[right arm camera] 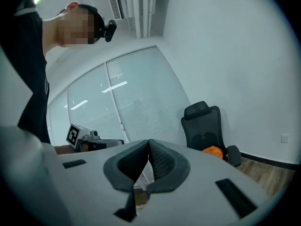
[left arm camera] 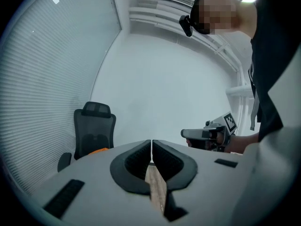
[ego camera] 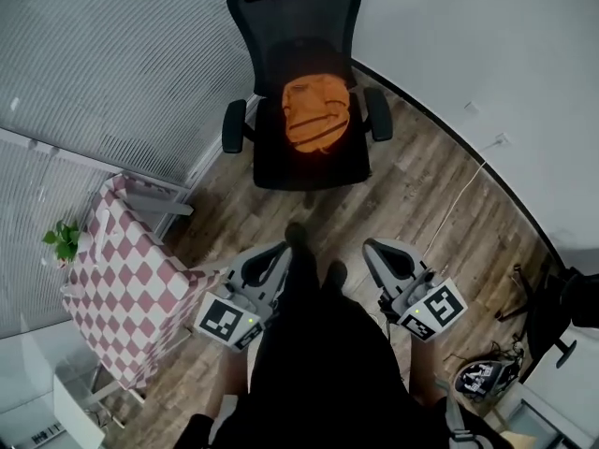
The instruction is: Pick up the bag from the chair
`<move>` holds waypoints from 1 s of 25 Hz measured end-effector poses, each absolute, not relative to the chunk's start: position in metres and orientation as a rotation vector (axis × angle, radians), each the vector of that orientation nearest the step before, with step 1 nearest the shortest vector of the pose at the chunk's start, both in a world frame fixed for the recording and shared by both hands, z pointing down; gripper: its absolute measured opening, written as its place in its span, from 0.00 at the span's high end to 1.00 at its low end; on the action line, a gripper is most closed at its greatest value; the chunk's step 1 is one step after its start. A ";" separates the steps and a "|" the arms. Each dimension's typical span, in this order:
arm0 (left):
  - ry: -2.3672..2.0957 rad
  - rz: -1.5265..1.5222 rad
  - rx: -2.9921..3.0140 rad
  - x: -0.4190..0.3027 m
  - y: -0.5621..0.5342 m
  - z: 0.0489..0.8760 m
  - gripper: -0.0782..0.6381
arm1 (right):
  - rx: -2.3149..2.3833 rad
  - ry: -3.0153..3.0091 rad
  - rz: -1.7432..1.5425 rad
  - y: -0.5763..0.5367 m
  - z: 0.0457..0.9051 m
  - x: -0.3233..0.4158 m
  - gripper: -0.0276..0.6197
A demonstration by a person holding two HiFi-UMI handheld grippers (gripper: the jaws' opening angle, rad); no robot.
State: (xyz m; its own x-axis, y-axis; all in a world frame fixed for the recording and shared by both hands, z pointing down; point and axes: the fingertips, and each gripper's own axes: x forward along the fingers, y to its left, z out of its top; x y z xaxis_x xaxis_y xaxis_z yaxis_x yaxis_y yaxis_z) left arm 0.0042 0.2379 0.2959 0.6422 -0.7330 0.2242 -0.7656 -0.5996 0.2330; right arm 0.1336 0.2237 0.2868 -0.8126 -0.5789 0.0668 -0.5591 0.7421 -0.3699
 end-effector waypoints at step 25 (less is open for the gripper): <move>-0.976 0.023 2.692 -0.098 0.063 0.298 0.84 | -1.148 3.128 -0.531 0.094 0.325 0.015 0.93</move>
